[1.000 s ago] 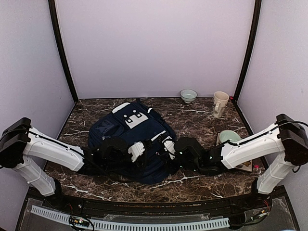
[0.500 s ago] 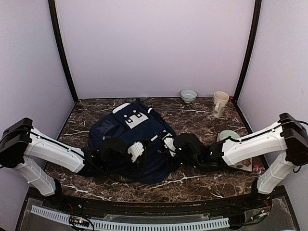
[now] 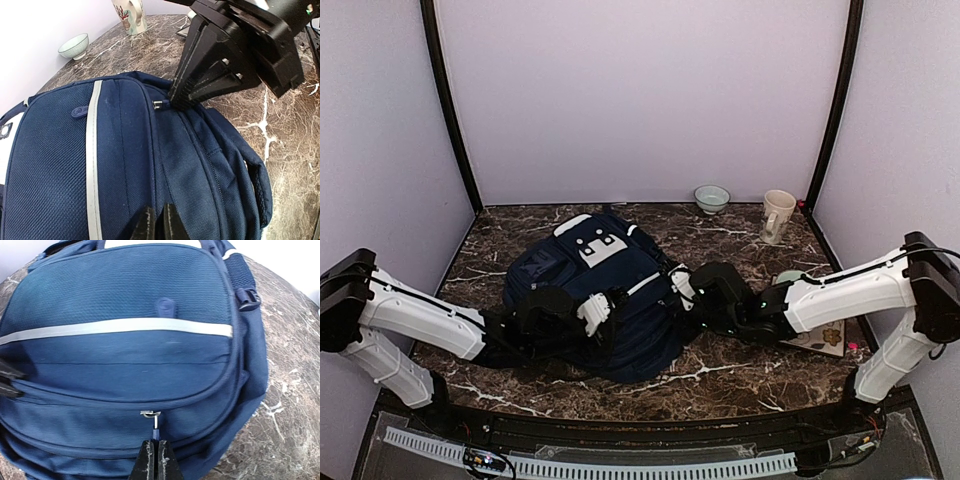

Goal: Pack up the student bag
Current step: Zip the upper front pocket of the student bag.

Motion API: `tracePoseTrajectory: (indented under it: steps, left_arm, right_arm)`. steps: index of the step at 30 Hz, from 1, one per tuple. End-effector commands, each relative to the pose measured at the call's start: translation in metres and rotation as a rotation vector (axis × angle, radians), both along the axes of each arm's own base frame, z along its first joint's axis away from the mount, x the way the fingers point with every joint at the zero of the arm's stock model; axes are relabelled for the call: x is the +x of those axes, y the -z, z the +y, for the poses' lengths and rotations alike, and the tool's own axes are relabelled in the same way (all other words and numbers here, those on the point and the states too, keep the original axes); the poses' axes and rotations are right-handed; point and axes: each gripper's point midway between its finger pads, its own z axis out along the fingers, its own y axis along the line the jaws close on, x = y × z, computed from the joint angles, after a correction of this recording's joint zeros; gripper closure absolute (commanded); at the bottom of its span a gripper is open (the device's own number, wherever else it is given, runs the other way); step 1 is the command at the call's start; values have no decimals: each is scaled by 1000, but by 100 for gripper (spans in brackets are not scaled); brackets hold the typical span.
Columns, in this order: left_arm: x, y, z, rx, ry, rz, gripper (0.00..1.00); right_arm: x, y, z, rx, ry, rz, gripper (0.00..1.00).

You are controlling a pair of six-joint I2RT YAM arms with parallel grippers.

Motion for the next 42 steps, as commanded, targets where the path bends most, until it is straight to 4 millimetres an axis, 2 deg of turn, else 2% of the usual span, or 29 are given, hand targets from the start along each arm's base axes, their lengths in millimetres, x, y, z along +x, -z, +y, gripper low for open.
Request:
tracePoseTrajectory:
  steps: [1, 10, 11, 21, 34, 42]
  left_arm:
    - [-7, 4, 14, 18, -4, 16, 100]
    - [-14, -3, 20, -13, 12, 16, 100]
    - [-14, -4, 21, -15, 12, 15, 100]
    - [-21, -5, 25, -19, 31, 31, 100]
    - [-32, -2, 24, -24, 79, 62, 100]
    - [-33, 1, 26, -17, 81, 67, 100]
  right_arm:
    - [20, 10, -23, -59, 84, -2, 100]
    - [38, 11, -33, -64, 130, -8, 100]
    - [39, 19, -34, -83, 133, 2, 100]
    - [57, 16, -38, -99, 171, -20, 100]
    - [93, 9, -27, -133, 155, -97, 100]
    - [112, 4, -12, -162, 61, -187, 100]
